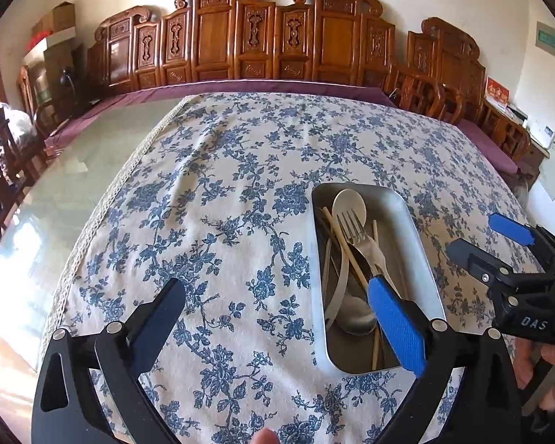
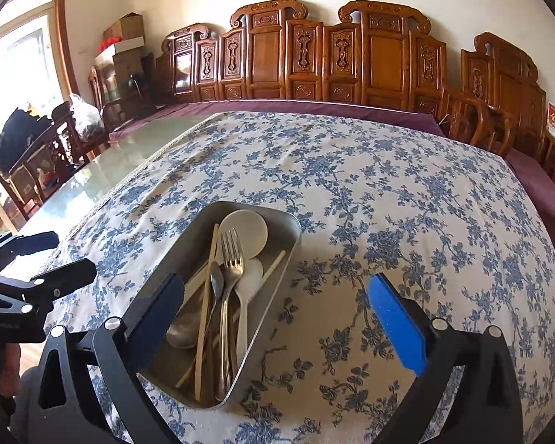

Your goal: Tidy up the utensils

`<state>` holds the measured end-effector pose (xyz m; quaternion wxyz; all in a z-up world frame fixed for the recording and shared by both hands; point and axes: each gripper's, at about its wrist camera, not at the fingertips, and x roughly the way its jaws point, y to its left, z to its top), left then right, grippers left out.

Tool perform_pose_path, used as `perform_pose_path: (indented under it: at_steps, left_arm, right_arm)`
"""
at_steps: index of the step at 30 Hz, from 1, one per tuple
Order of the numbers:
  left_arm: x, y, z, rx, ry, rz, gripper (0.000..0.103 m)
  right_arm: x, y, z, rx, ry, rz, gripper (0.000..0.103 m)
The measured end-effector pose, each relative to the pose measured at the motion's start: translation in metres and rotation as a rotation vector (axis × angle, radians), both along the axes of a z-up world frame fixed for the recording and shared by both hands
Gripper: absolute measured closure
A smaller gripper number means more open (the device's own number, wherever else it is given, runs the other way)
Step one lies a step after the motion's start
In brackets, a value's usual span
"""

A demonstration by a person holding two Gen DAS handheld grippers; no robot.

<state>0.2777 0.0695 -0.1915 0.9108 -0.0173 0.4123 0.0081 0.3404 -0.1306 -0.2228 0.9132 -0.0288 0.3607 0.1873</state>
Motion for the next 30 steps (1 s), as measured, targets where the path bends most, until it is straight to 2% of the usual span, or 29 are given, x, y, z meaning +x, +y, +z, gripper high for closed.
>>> perform_pose_path:
  at_steps: [6, 15, 30]
  left_arm:
    - [-0.002, -0.010, -0.004, 0.006, 0.034, -0.003, 0.008]
    - [-0.015, -0.023, 0.000, -0.004, 0.022, -0.014, 0.008]
    - [-0.055, -0.055, 0.033, 0.006, -0.017, -0.059, 0.008]
  right_arm:
    - [-0.011, -0.010, 0.003, -0.006, 0.000, -0.023, 0.003]
    - [-0.037, -0.034, 0.013, -0.003, -0.005, -0.077, 0.003]
    - [-0.084, -0.068, 0.044, -0.004, -0.048, -0.156, 0.003]
